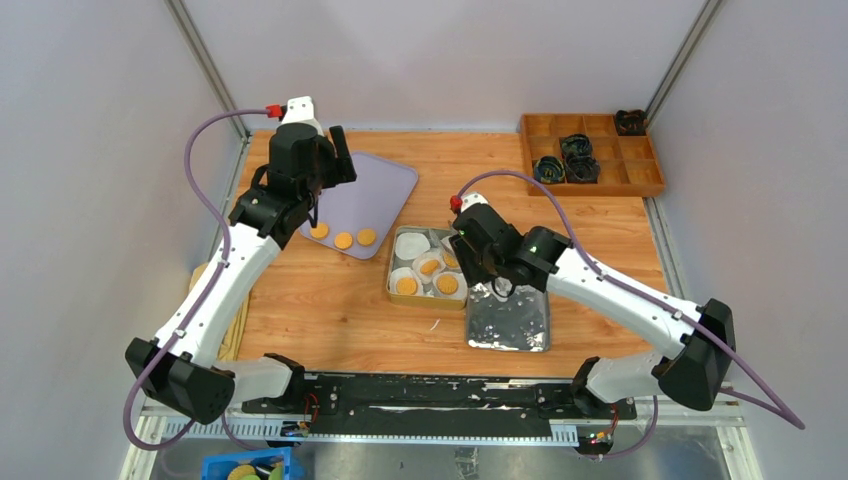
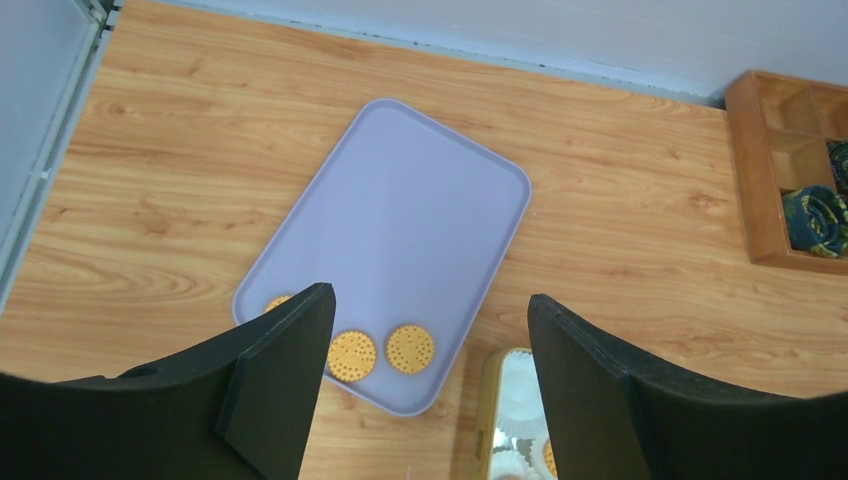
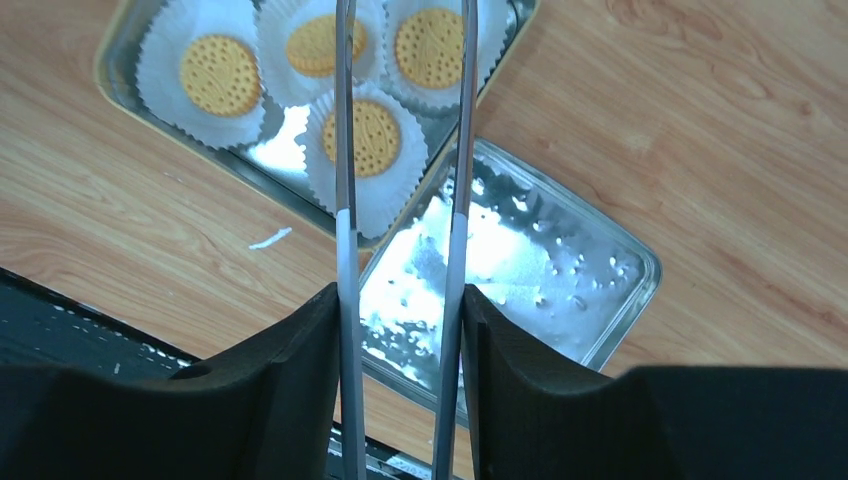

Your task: Pack the cookies

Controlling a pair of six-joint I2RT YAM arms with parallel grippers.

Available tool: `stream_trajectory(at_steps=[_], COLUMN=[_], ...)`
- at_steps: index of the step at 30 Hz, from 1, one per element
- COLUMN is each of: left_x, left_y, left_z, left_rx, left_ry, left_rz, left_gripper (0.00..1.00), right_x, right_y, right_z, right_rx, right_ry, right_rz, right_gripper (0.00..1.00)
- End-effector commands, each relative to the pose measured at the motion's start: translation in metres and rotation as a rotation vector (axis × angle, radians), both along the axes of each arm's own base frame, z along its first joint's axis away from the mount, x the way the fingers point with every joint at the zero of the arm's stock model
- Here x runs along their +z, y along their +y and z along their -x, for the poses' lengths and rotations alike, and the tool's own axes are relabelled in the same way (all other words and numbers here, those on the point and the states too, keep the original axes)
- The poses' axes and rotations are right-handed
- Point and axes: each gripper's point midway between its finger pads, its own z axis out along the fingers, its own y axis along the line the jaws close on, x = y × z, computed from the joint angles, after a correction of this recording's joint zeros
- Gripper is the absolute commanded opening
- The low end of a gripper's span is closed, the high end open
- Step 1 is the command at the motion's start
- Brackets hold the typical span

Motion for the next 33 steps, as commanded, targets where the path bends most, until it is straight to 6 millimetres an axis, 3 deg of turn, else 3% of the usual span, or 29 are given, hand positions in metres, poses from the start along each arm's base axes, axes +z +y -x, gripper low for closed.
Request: stream_trajectory(at_steps=[1, 5, 8, 16, 26, 33], left_x=[0.011, 0.016, 0.027, 0.043, 0.045, 0.038], left_y=[0.006, 0.012, 0.027, 0.035, 0.046, 0.047], left_z=[0.007, 0.011, 0.012, 0.011, 0.007, 0.007], left_rx=[0.000, 0.022, 0.100, 0.136, 0.138, 0.125], left_ry=[-0.028, -0.042, -0.055, -0.041, -0.042, -0.034], left_rz=[-0.002, -0.009, -0.035, -0.046, -0.011, -0.007], left_gripper=[0.77, 0.77, 0.77, 0.77, 0.78, 0.78], right_x=[0.040, 0.049, 0.051, 0.038, 0.007, -0.011], right_y=[0.016, 0.033, 0.057, 0.112, 0.148, 0.158], right_z=[-0.009, -0.007, -0.005, -0.007, -0.024, -0.042], right_rx=[0.033, 0.096, 0.159, 0.283, 0.362, 0.357], right_ry=[-0.089, -0.079, -0.077, -0.053, -0.025, -0.042], right_rz=[-0.082, -0.117, -0.127, -0.120, -0.052, 0.024], right_gripper=[0.44, 0.42, 0.42, 0.43, 0.45, 0.48])
